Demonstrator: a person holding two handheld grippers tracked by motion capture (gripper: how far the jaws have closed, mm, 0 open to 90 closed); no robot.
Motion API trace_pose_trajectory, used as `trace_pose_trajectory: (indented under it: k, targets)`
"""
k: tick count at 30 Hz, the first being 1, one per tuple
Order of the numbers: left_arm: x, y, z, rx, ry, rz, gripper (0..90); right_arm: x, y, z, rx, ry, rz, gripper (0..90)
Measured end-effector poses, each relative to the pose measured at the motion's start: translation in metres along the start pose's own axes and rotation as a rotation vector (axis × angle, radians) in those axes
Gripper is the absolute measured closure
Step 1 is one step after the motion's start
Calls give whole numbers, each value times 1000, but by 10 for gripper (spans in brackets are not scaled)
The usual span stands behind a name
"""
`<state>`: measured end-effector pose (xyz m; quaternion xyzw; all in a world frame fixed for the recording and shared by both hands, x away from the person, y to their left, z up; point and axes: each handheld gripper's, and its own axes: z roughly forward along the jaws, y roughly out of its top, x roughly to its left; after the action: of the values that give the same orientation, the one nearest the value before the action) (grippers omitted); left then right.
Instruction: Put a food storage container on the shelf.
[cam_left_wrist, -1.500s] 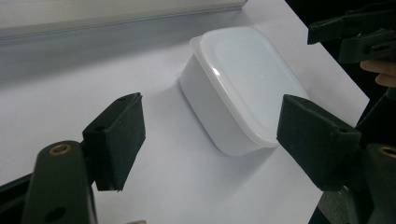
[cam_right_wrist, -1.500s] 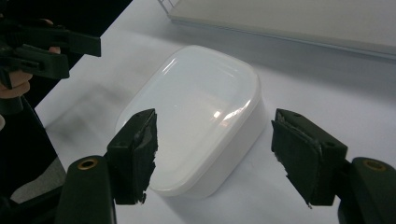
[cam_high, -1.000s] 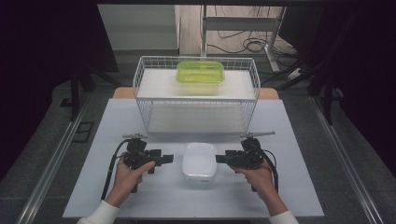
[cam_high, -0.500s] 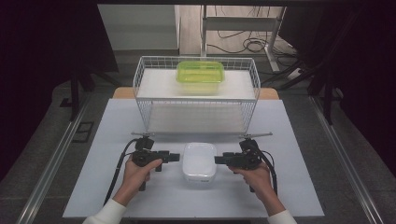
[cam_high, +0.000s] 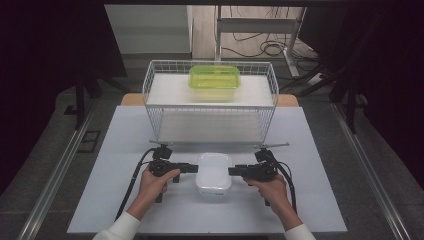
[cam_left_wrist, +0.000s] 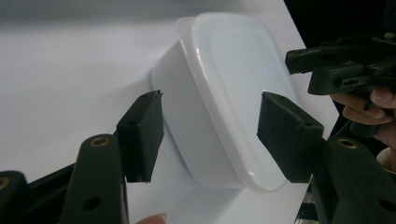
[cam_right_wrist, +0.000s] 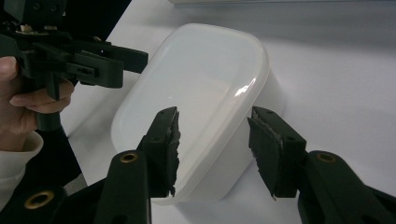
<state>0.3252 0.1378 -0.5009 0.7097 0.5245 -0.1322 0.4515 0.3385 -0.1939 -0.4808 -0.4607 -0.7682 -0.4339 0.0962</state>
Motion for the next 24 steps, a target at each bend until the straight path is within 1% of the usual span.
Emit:
trace_pose_trajectory:
  k: [2, 5, 7, 9, 10, 13, 15, 19, 20, 22, 24]
  targets:
    - [1, 0, 1, 4, -4, -12, 402, 0, 0, 1, 2, -1, 1, 529]
    - [1, 0, 2, 6, -10, -14, 408, -2, -1, 2, -2, 1, 4, 538]
    - [2, 0, 3, 10, -11, -15, 415, -4, -2, 3, -1, 7, 26, 549]
    - [3, -1, 4, 10, -15, -21, 423, -5, -2, 4, -2, 11, 33, 555]
    - [3, -1, 5, 10, -23, -26, 441, -6, -2, 4, -4, 17, 40, 566]
    - [3, -1, 7, 18, -29, -28, 478, -7, -3, 5, -3, 28, 44, 587]
    - [3, -1, 8, 23, -41, -32, 511, -7, -3, 5, 0, 36, 45, 605]
    - [4, -1, 8, 27, -67, -40, 576, -8, -3, 6, 1, 37, 51, 641]
    - [4, -1, 8, 31, -75, -33, 592, -9, -4, 6, 1, 39, 55, 653]
    - [4, -2, 10, 38, -95, -36, 631, -10, -4, 6, -5, 49, 69, 670]
    - [4, -2, 10, 41, -96, -33, 641, -12, -5, 6, -6, 63, 81, 684]
